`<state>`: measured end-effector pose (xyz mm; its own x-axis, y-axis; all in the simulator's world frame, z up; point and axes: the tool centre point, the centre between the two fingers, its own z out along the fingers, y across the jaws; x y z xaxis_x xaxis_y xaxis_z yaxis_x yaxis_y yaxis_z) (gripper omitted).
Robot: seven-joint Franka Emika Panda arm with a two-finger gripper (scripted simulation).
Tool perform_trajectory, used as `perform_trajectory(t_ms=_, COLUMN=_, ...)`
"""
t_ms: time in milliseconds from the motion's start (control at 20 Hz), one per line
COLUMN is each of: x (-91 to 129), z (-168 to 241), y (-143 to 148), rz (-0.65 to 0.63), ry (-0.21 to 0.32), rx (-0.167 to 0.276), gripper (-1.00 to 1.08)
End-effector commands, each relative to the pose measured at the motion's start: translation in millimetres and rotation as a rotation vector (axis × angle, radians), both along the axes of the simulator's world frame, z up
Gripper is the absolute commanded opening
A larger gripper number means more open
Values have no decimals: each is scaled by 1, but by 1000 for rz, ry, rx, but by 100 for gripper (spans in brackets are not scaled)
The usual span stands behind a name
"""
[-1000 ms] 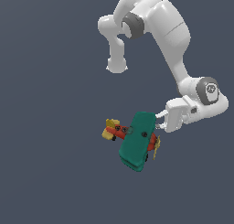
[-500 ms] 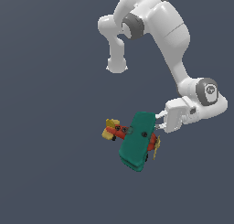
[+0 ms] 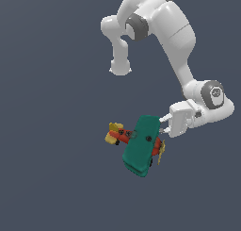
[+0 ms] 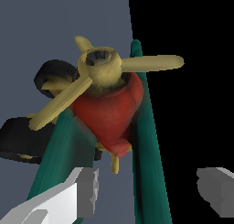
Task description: Pick up the object and move it to a goal position.
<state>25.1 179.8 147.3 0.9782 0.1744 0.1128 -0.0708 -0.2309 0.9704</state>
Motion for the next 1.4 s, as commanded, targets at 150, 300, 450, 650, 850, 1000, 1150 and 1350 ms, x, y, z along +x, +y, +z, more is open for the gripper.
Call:
perform_trajectory(t_ms=150, x=3, z=-3, y=-17, rz=-2, ry=-1, rx=0, gripper=68)
perform_trajectory(t_ms=300, x=4, z=-5, y=-25, rz=-2, ry=-1, rx=0, gripper=68)
perform_trajectory(t_ms=450, x=4, z=-6, y=-28, rz=-2, ry=-1, rx=0, gripper=68)
perform_trajectory(t_ms=650, x=4, z=-6, y=-28, rz=-2, ry=-1, rx=0, gripper=-100)
perform_trajectory(t_ms=850, x=4, z=-6, y=-28, rz=-2, ry=-1, rx=0, gripper=-100)
perform_trajectory(t_ms=1000, x=4, z=-6, y=-28, rz=-1, ry=0, rx=0, gripper=-100)
perform_trajectory(t_ms=1150, x=3, z=-5, y=-27, rz=-1, ry=0, rx=0, gripper=-100)
perform_trajectory(t_ms=1350, x=-3, z=-1, y=-26, rz=-2, ry=0, rx=0, gripper=-100)
